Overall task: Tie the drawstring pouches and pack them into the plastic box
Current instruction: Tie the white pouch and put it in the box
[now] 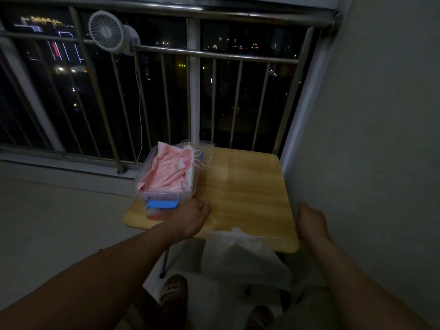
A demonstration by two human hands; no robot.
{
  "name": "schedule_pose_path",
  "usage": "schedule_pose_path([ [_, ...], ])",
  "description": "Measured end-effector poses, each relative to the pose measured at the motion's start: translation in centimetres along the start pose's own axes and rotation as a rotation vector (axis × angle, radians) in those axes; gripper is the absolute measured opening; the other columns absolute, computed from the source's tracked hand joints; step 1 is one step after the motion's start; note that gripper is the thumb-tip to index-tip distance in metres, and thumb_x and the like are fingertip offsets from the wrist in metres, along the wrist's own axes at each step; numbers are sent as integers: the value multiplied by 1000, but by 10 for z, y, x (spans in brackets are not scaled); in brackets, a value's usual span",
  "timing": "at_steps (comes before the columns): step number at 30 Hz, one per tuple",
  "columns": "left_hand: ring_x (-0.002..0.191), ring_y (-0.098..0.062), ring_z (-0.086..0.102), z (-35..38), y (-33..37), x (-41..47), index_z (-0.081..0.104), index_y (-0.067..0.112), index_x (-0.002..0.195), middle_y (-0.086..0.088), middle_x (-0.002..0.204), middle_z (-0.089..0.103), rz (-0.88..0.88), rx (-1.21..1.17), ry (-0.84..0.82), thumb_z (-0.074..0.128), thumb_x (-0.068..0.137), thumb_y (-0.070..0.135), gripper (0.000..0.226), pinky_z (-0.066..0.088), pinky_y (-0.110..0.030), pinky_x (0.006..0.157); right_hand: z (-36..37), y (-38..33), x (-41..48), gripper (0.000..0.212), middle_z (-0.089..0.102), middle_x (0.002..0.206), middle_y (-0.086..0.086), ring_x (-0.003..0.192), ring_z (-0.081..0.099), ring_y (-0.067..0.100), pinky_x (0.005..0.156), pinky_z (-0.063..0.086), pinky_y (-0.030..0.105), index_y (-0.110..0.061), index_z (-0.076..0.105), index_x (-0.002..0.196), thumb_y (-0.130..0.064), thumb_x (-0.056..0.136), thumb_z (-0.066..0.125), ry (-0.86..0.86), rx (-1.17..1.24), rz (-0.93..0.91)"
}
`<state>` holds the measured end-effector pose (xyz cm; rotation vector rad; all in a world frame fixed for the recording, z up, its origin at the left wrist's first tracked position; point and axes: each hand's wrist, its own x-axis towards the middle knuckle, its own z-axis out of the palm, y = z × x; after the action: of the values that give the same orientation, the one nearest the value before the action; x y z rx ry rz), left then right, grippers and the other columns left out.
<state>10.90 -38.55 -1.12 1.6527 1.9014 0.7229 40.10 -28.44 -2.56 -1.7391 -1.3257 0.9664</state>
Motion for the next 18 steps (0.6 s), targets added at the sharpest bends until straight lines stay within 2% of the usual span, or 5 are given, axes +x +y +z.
schedule_pose_path([
  [3,70,-15,61,1,-14,-4,59,20,79,0,73,59,71,146,5,36,111,36,42,47,-31,69,-2,8,0,22,68,118,18,109,64,36,78,41,34,-9,62,113,-11,107,41,13,-156,-23],
  [7,74,-8,63,2,-30,-8,66,21,95,2,82,65,75,290,6,35,109,44,41,47,-27,68,-1,16,-4,38,57,73,10,82,57,38,76,42,36,-18,51,67,-25,105,46,22,-79,-55],
  [10,73,-7,62,3,-35,-7,64,25,94,5,81,64,55,343,22,34,109,47,40,46,-26,66,4,9,-10,43,50,70,8,80,52,32,74,38,40,-13,44,64,-20,106,42,12,-93,-85],
  [13,71,-12,60,-1,-23,0,56,26,78,3,74,59,35,338,65,33,109,48,44,41,-30,63,11,-13,-16,43,62,86,13,86,59,33,78,42,40,-12,57,74,-31,107,40,-34,-52,-128],
  [18,72,-20,65,-2,29,12,62,21,83,-4,76,65,109,142,-49,42,98,70,56,56,-44,73,30,-70,-36,57,73,77,5,74,67,20,79,53,36,-12,70,75,-45,109,37,-260,-47,-318],
])
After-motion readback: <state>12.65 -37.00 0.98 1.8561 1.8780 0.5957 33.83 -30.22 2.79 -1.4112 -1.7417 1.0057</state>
